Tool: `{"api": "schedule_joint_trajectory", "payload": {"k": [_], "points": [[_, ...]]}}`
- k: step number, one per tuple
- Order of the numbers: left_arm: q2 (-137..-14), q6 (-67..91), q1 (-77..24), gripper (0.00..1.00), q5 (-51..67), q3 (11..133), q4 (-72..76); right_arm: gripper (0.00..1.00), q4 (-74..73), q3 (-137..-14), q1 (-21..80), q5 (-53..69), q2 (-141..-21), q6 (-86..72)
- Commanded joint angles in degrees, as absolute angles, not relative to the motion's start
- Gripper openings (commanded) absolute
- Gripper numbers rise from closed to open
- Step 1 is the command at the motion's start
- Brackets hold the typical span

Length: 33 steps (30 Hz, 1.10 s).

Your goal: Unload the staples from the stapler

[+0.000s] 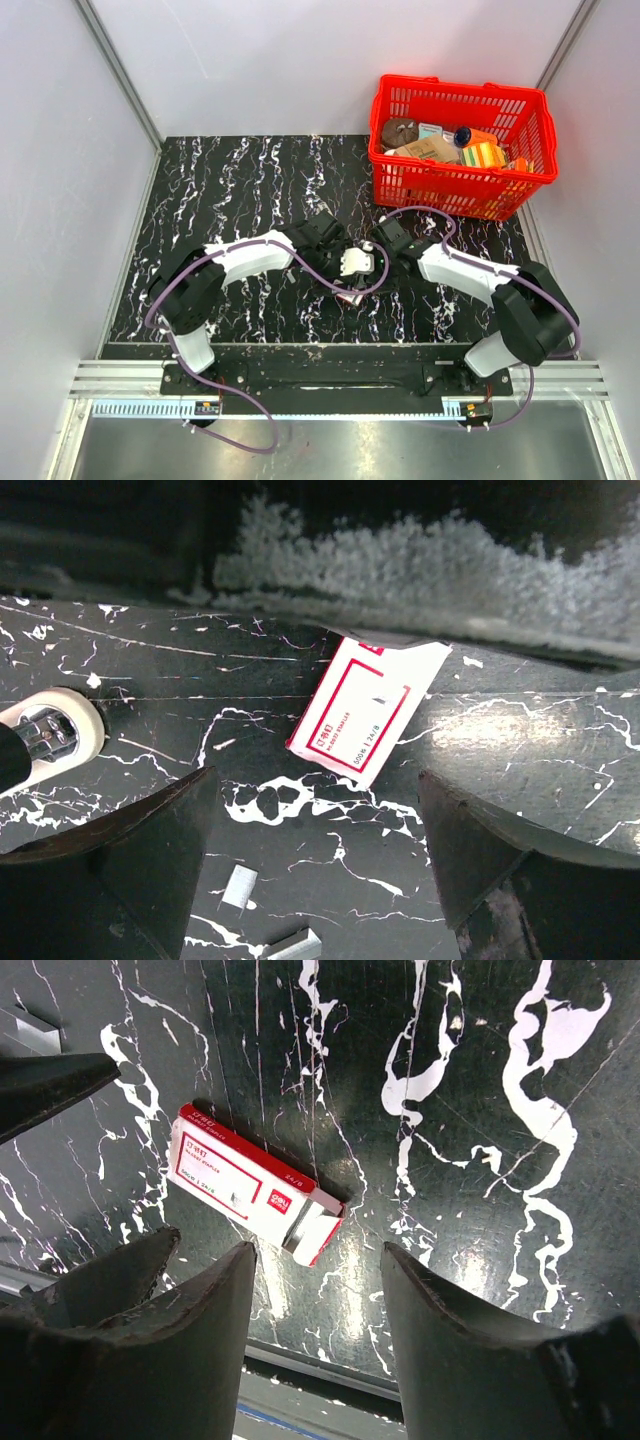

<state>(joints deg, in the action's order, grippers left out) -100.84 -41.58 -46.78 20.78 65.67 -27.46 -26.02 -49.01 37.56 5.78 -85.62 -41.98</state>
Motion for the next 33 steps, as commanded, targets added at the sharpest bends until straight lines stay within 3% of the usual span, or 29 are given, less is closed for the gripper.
{"api": "schedule_joint_trajectory", "payload": {"k": [1, 10, 20, 33], "points": [[-102.0, -42.7, -47.1, 0.86, 22.0, 67.3, -23.5, 0.58, -24.3, -49.0, 38.2, 7.6, -86.8, -43.2], [-100.9, -40.8, -46.8, 0.85, 23.1, 65.1, -19.3, 0.58, -27.6, -47.5, 38.1, 6.8, -81.7, -43.1], [-91.9, -40.3, -44.6, 0.85, 27.6, 58.4, -17.8, 0.65, -27.0, -45.5, 35.4, 8.1, -78.7, -43.0], [-91.9, -39.8, -42.5, 0.86, 32.3, 56.7, -14.3, 0.6, -18.3, -38.9, 35.1, 13.0, -78.1, -52.7]]}}
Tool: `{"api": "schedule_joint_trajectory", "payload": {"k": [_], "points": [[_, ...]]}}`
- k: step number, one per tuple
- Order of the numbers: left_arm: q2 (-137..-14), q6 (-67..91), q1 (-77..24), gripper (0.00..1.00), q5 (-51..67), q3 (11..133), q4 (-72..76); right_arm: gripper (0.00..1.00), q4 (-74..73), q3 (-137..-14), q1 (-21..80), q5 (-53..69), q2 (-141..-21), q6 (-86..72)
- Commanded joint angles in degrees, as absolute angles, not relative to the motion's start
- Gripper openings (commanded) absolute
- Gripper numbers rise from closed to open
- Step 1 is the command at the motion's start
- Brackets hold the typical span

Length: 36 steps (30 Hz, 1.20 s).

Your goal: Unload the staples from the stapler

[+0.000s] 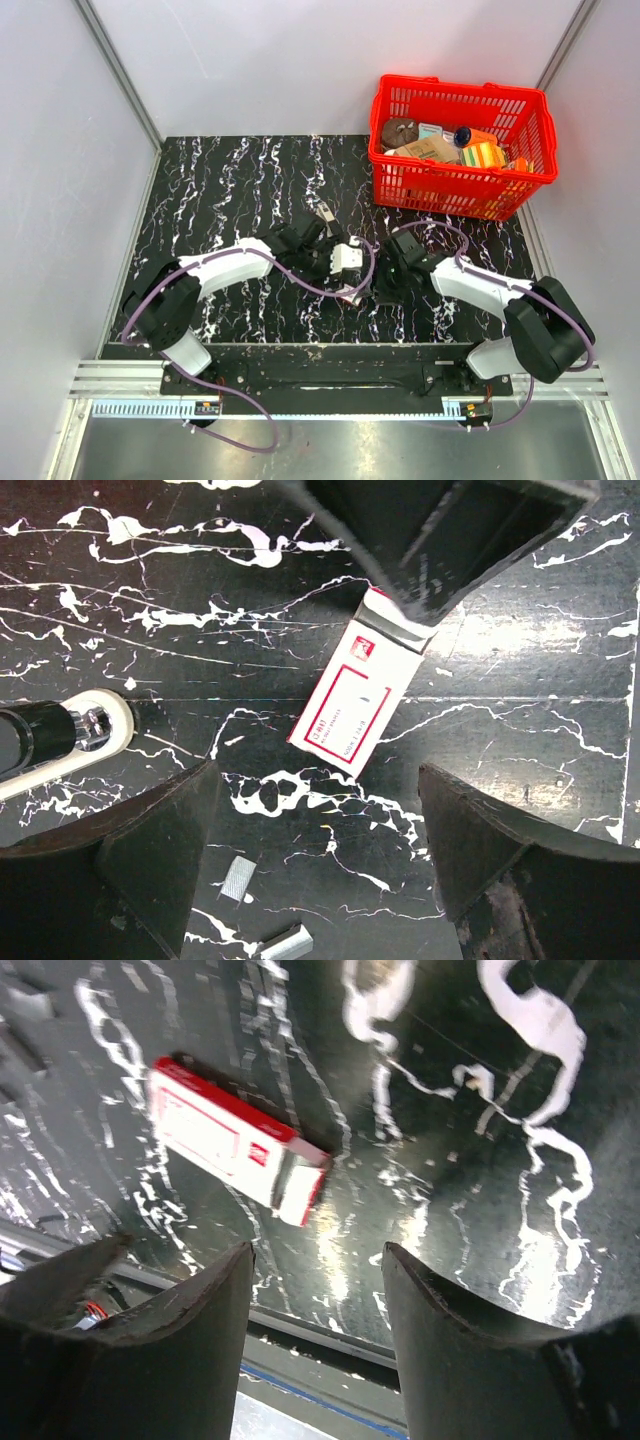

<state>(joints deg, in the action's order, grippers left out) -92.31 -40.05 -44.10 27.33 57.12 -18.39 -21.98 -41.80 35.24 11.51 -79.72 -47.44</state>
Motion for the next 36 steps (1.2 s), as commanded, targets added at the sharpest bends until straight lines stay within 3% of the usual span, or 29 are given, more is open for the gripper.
{"api": "schedule_joint_trajectory", "payload": {"k": [1, 30, 36], "points": [[-92.2, -39.6, -41.9, 0.86, 33.2, 56.9, -14.4, 0.59, -18.3, -38.9, 35.2, 12.7, -78.4, -52.8], [-97.5, -45.8, -43.2, 0.86, 33.8, 57.9, -13.8, 0.42, -18.0, -44.9, 35.2, 13.1, -89.4, -50.4], [-98.9, -46.5, -43.4, 0.85, 33.9, 57.9, -13.2, 0.3, -18.0, -45.0, 35.2, 13.2, -89.8, -50.5]]}}
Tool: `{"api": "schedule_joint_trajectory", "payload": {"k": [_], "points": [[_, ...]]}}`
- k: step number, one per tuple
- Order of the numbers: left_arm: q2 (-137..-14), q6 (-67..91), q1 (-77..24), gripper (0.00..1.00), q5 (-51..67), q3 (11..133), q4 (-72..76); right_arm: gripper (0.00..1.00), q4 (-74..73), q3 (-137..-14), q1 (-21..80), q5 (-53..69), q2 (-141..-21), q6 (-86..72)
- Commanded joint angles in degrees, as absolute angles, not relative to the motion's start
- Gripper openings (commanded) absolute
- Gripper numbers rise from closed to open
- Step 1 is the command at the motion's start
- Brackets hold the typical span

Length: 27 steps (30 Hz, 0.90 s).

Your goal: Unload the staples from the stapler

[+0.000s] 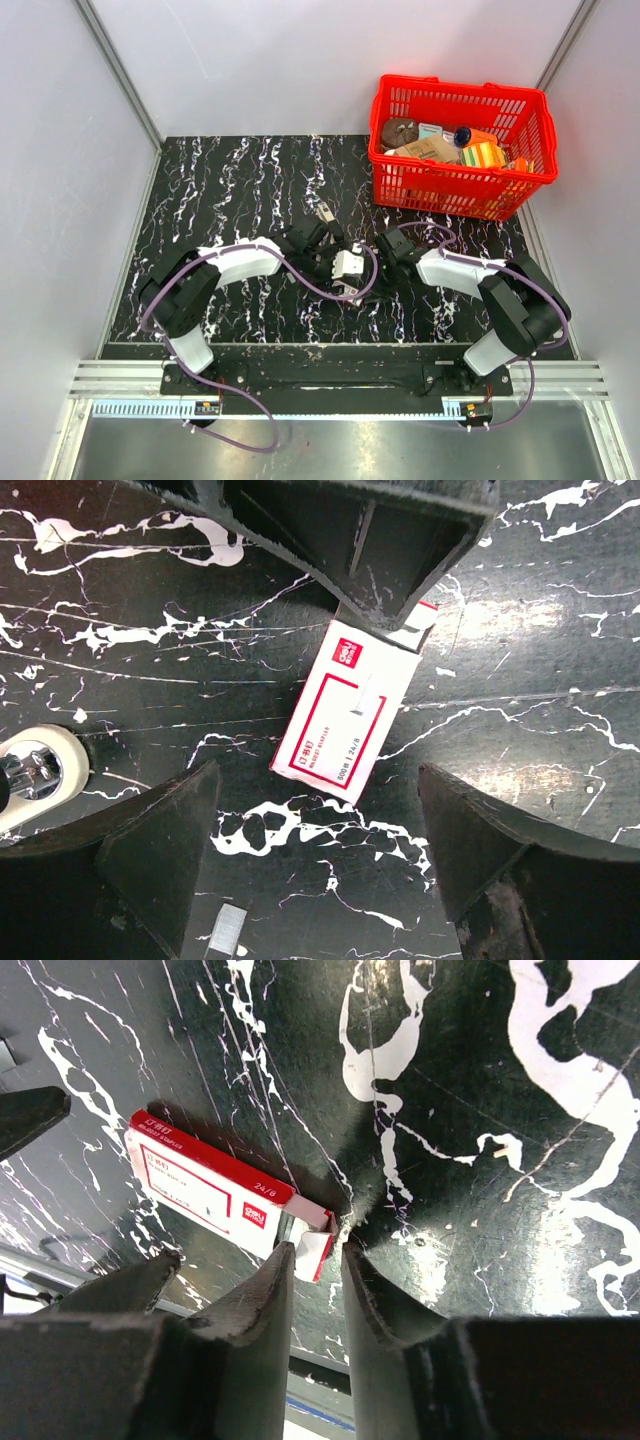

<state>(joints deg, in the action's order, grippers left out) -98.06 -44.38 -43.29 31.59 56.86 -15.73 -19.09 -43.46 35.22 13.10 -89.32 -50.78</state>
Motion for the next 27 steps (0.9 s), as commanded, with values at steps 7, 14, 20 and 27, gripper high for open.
{"api": "schedule_joint_trajectory", "payload": {"k": [7, 14, 20, 27], "points": [[-99.8, -48.8, -44.6, 0.8, 33.4, 57.6, -13.4, 0.2, -18.3, -45.4, 35.2, 13.4, -90.4, -50.2], [-101.4, -49.4, -45.3, 0.7, 33.5, 58.5, -15.6, 0.13, -18.5, -44.3, 35.2, 13.4, -88.9, -49.9], [-101.5, -49.7, -45.3, 0.59, 33.1, 58.1, -16.8, 0.1, -18.9, -44.2, 35.2, 13.4, -88.3, -49.0], [-100.3, -50.6, -45.3, 0.48, 30.9, 56.0, -17.4, 0.08, -19.9, -43.9, 35.2, 12.6, -87.8, -48.0]]}}
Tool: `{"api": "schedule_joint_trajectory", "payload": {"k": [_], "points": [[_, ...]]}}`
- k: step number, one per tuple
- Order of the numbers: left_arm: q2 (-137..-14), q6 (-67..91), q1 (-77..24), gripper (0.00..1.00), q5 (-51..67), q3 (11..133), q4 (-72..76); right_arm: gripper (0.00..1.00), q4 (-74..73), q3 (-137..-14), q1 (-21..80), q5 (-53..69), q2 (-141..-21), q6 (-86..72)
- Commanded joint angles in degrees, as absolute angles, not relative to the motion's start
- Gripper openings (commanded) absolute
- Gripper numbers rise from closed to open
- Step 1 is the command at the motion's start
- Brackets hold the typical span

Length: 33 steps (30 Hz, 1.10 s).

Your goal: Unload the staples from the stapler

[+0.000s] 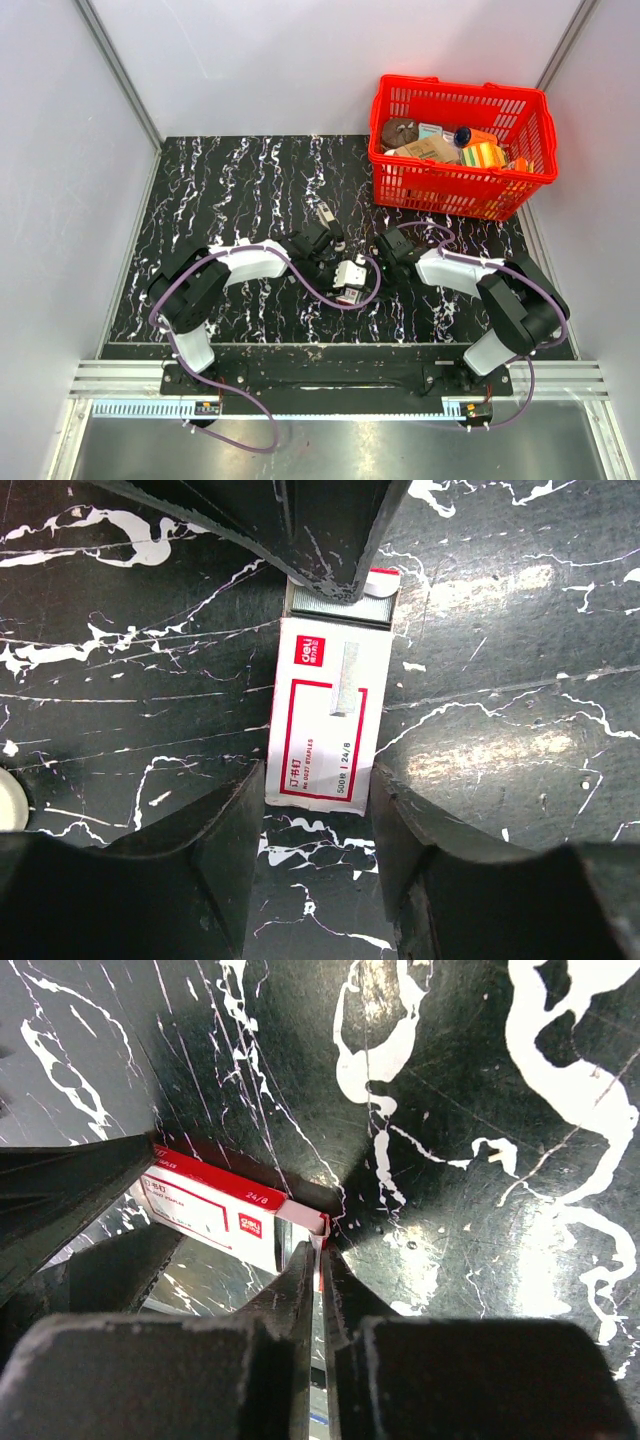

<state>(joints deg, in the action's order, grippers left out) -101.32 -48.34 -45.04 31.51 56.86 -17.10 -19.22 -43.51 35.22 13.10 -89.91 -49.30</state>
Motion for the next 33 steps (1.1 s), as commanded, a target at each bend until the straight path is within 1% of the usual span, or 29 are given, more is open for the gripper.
{"api": "schedule_joint_trajectory", "payload": {"k": [1, 9, 28, 33], "points": [[-100.1, -50.6, -45.3, 0.47, 30.7, 55.8, -17.3, 0.07, -20.1, -43.9, 35.2, 12.4, -87.7, -47.9], [-99.2, -51.2, -45.3, 0.45, 29.2, 54.7, -17.1, 0.06, -22.2, -43.2, 35.2, 10.9, -86.3, -46.6], [-98.3, -50.5, -45.4, 0.46, 28.7, 55.4, -17.7, 0.05, -25.0, -40.5, 34.8, 9.1, -85.3, -44.3], [-98.6, -50.4, -45.4, 0.48, 28.6, 55.5, -17.7, 0.05, -26.4, -39.8, 34.4, 8.2, -84.1, -43.5]]}}
